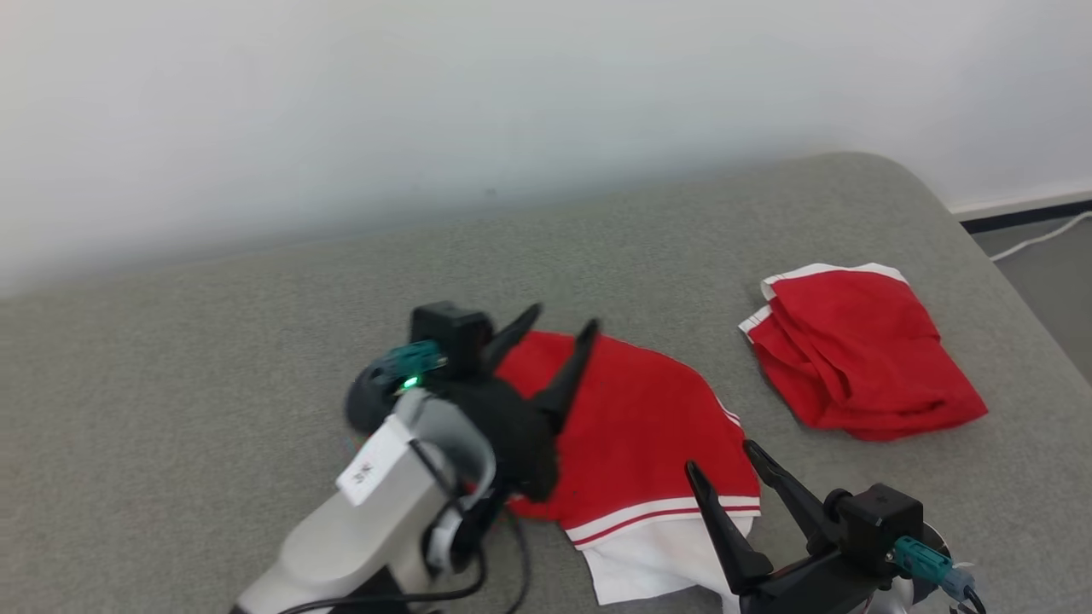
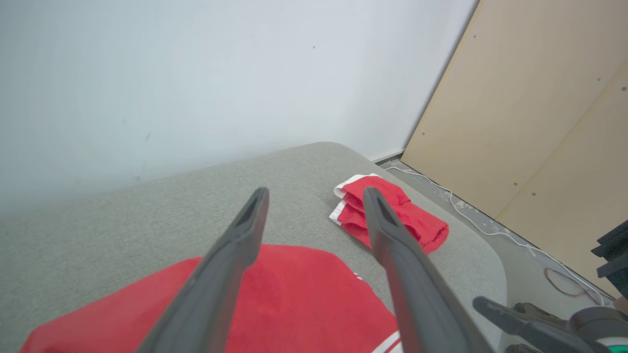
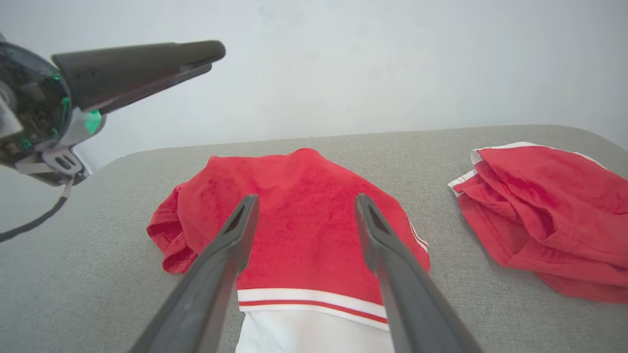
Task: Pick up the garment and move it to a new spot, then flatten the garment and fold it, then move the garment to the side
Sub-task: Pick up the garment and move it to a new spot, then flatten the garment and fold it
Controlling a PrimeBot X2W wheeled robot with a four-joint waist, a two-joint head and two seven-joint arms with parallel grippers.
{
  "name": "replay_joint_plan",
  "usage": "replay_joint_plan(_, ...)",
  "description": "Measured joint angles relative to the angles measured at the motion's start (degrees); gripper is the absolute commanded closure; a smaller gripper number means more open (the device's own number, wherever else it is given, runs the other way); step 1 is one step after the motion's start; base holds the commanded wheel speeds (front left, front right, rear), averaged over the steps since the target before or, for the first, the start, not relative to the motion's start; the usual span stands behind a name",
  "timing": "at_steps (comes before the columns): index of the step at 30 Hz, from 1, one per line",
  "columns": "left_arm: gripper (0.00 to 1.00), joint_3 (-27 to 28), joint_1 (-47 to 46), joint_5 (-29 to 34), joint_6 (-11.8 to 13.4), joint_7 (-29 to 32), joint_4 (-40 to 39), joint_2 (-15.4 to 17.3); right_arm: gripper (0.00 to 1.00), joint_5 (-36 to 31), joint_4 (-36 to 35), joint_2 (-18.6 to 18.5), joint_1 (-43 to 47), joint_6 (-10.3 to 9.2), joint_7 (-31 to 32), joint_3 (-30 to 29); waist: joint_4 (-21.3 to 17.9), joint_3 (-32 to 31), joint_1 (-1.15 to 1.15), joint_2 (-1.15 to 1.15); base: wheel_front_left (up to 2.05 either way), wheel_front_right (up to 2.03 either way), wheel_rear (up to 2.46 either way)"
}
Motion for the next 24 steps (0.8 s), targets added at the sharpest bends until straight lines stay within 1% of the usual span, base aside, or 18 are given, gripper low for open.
replay_joint_plan(6,0.00,1.38,6.11,0.15,1.01,-0.86,1.05,7.99,0.00,0.00,-0.02,-0.26,1.03,-0.48,-0.45,-0.38,2.67,-0.69,0.00,0.00,0.00,0.00,0.00)
replay_joint_plan(8,0.00,1.21,8.43,0.27,1.14,-1.09,1.03,9.55,0.00,0.00,-0.09,-0.26,1.22,-0.51,-0.48,-0.40,3.47,-0.96,0.00,0.00,0.00,0.00,0.00)
replay_joint_plan(10,0.00,0.90,10.56,0.27,1.43,-1.19,0.78,10.12,0.00,0.00,-0.14,-0.31,1.36,-0.51,-0.48,-0.44,4.23,-1.21,0.00,0.00,0.00,0.00,0.00)
replay_joint_plan(16,0.00,0.42,13.88,0.26,1.44,-1.60,0.43,10.28,0.00,0.00,-0.16,-0.30,1.88,-0.65,-0.45,0.02,6.09,-1.79,0.00,0.00,0.00,0.00,0.00)
replay_joint_plan(20,0.00,0.23,15.10,0.26,1.45,-1.60,1.38,10.66,0.00,0.00,-0.20,-0.18,1.85,-0.60,-0.41,0.62,6.36,-1.94,-0.01,0.00,0.00,0.00,0.00)
replay_joint_plan(24,0.00,-0.10,16.12,0.11,1.46,-1.58,2.22,10.15,0.00,-0.01,-0.35,-0.19,1.79,-0.44,-0.34,0.99,6.14,-1.70,0.00,0.00,0.00,0.00,0.00)
